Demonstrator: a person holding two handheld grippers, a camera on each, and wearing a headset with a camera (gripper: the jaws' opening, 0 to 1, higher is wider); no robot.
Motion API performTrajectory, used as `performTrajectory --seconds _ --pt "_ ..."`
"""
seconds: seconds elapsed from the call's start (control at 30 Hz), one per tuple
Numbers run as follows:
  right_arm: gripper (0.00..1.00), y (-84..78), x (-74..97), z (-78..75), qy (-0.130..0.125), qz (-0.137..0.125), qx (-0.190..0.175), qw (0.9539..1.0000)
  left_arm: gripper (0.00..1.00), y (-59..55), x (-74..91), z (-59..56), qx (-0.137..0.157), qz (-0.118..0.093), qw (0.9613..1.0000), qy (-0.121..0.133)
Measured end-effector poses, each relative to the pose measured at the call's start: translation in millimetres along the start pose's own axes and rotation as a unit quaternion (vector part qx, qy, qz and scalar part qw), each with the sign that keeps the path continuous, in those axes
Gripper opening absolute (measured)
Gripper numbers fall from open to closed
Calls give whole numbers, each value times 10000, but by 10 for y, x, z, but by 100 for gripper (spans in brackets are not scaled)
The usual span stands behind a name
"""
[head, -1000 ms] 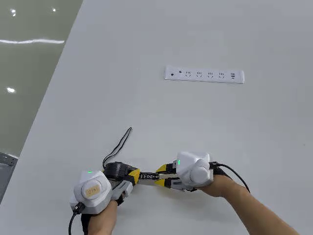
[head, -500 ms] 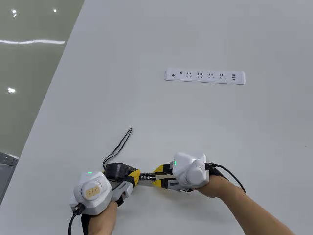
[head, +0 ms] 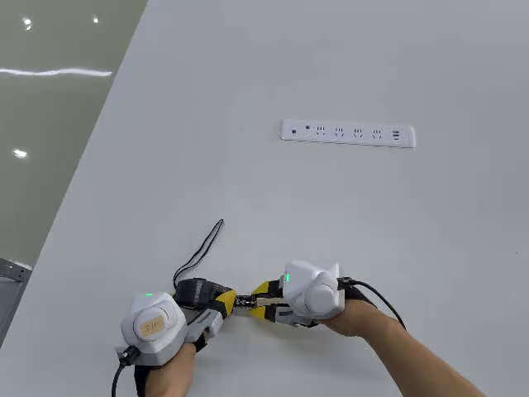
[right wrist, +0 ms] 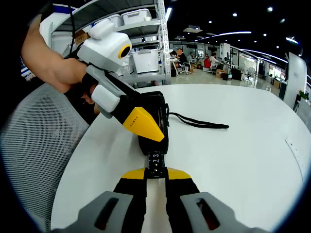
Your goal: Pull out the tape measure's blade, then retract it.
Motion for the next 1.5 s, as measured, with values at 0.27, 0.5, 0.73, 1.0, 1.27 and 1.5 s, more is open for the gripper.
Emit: performTrajectory --seconds 0.27,0.5,0.73,1.0,1.27,1.5 --pt "13 19 -57 -9 11 -2 5 10000 61 -6 -13 15 24 10 10000 -6" --pt "13 49 -98 -3 13 0 34 10000 61 -13 -10 28 64 18 10000 -29" --pt "13 86 -125 -1 13 -4 67 10000 61 -14 -4 39 131 17 9999 -64" --pt "13 100 -176 1 45 9 94 9999 61 -20 -4 46 152 18 9998 -114" --pt "13 136 -238 7 67 10 108 9999 61 -33 -14 70 198 22 9997 -174" --pt "13 148 -281 14 47 17 93 9999 61 -41 -15 79 230 27 9996 -184"
Point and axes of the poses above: the centre of the closed fingertips' face, and the gripper's own axes: x roughly backward along the fingers, z roughly to its left, y roughly out of its top, the point moved 8 cm from there along x, roughly backward along the fingers, and after that the axes turned 5 degrees about z, right-handed, at the moved point
